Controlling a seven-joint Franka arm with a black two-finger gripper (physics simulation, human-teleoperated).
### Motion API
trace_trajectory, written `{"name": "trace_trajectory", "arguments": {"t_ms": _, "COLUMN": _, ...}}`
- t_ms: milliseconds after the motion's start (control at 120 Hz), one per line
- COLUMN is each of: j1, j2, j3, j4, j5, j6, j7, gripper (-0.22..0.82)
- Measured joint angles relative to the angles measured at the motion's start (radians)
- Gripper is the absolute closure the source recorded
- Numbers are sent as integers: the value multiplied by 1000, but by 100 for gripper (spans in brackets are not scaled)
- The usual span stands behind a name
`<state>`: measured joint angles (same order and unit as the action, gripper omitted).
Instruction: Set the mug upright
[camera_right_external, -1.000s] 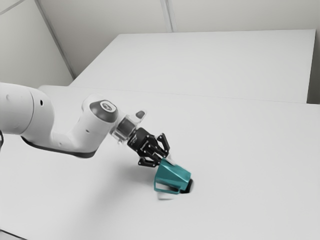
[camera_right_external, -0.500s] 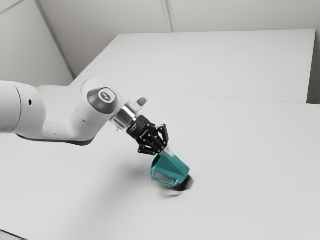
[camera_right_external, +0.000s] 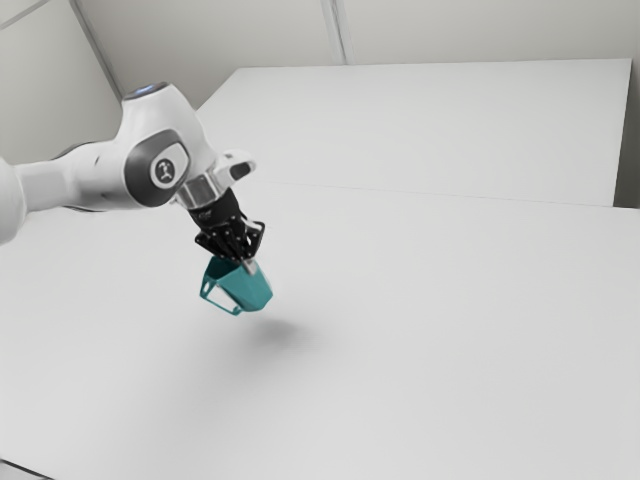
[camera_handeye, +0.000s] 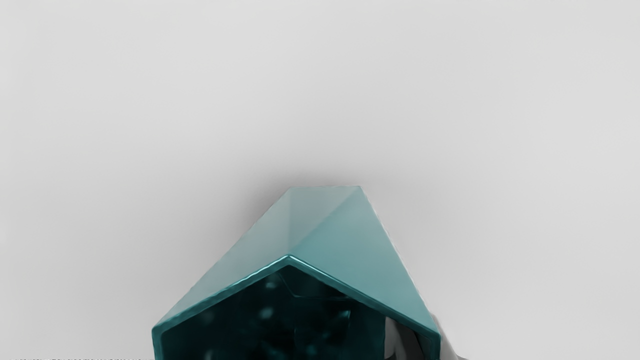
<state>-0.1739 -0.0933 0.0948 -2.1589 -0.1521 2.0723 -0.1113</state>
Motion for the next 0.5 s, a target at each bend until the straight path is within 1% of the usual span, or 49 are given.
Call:
{"name": "trace_trajectory", "arguments": {"t_ms": 83, "j1": -6, "j2": -1, "j3": 2, "j4": 1, "j5": 71, "j6": -4, "j7": -11, "gripper": 78}}
{"name": "trace_trajectory", "arguments": {"t_ms": 183, "j1": -7, "j2": 30, "j3": 3, "j4": 12, "j5": 122, "j6": -7, "j7": -20, "gripper": 78}}
{"name": "trace_trajectory", "arguments": {"t_ms": 500, "j1": -4, "j2": 132, "j3": 2, "j4": 29, "j5": 161, "j6": 16, "j7": -39, "gripper": 78}}
